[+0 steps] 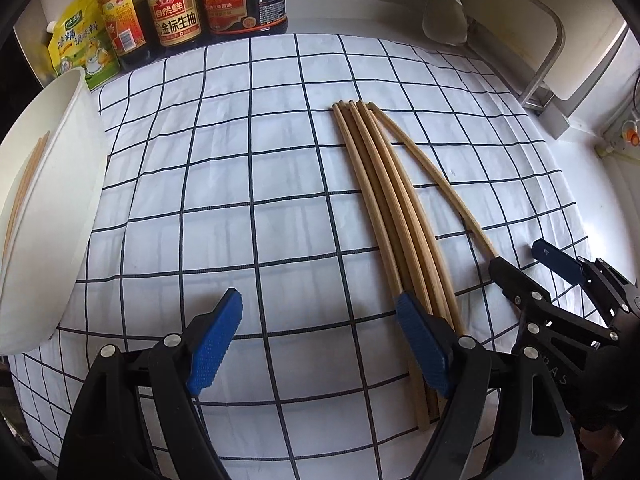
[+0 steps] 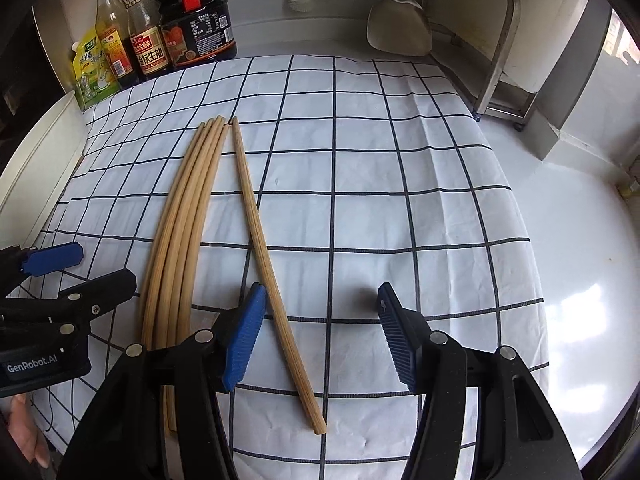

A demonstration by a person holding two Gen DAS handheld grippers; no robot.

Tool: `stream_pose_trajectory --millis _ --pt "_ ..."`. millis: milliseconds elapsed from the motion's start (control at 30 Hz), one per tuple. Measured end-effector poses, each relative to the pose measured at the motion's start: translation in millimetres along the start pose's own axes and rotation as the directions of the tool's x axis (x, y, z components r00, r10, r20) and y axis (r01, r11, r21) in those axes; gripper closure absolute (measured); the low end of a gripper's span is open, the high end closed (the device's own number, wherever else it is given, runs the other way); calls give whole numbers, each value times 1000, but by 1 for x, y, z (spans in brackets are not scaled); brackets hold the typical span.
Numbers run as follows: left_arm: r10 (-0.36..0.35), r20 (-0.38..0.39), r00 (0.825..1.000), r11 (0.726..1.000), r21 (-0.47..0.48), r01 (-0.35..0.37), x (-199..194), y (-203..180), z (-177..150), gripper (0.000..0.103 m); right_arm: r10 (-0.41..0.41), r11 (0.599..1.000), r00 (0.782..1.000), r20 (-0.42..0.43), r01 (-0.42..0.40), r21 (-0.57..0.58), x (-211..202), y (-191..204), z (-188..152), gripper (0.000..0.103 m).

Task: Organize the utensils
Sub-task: 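Grasp one chopstick from the bundle with the left tool while the right tool grasps another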

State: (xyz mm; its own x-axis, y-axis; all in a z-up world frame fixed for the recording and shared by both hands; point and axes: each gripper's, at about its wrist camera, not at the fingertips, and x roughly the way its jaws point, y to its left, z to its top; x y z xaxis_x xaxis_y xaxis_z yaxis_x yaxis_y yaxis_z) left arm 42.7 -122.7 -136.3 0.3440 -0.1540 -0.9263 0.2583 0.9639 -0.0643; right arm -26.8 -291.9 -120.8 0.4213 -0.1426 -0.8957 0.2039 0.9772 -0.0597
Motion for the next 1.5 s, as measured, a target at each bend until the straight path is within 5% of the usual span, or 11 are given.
stream_pose_trajectory --millis 267,500,1500 --pt "14 2 1000 1000 12 -14 5 -7 2 24 1 1000 1000 2 -1 12 -2 -7 0 47" --pt "48 -1 999 999 12 -48 9 -7 4 13 5 1000 1000 2 -5 14 -1 -9 1 47" --pt "96 -4 995 995 -29 -96 16 17 5 6 34 995 997 69 -28 -93 13 9 18 48"
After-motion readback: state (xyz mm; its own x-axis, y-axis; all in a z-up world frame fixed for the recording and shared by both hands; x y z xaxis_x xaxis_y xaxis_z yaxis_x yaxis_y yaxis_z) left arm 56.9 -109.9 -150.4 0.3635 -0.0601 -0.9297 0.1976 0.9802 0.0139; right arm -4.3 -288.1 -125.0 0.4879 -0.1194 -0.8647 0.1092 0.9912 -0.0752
